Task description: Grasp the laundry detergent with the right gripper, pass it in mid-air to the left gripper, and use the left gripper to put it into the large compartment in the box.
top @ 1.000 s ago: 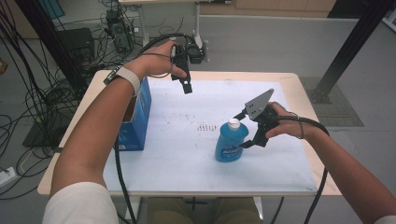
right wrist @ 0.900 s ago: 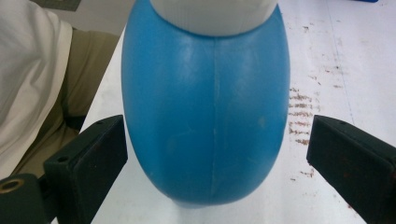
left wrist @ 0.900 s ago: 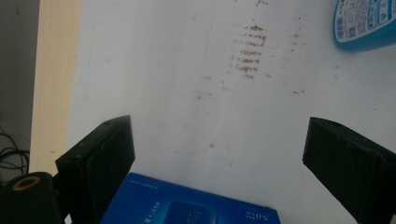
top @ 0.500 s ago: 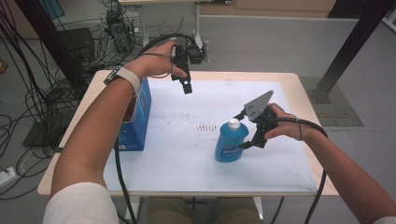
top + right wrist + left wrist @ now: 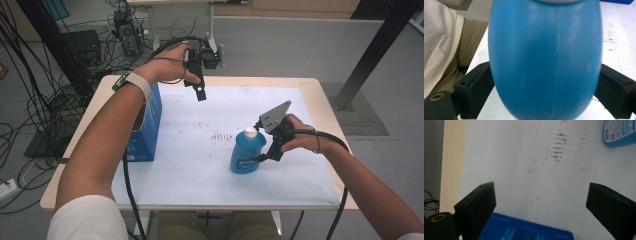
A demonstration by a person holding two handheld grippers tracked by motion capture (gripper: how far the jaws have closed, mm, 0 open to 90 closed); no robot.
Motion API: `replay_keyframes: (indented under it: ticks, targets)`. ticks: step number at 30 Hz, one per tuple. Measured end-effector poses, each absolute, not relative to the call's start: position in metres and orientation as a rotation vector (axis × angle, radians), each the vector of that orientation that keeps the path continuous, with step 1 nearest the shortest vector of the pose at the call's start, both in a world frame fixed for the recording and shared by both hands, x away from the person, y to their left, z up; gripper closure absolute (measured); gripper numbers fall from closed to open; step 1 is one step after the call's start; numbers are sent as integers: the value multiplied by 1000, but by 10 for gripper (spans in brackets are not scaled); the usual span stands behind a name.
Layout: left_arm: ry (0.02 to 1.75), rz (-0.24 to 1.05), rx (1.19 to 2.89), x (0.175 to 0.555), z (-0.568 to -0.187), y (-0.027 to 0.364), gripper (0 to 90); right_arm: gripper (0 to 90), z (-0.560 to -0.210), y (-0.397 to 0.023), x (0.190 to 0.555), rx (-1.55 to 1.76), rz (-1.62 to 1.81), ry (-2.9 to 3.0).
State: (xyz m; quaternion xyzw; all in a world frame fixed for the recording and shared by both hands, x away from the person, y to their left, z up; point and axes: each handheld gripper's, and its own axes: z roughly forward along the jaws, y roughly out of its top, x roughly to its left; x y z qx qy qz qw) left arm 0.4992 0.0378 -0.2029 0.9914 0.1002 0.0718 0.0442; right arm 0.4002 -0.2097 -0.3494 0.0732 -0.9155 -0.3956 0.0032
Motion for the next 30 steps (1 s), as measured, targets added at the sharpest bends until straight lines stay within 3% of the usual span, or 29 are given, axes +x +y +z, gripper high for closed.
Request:
replay_keyframes:
  ticks: [30]
  targets:
    - [323,206,3024,499,-208,41,97,205,-363,-208,400,240,-1317,-2812]
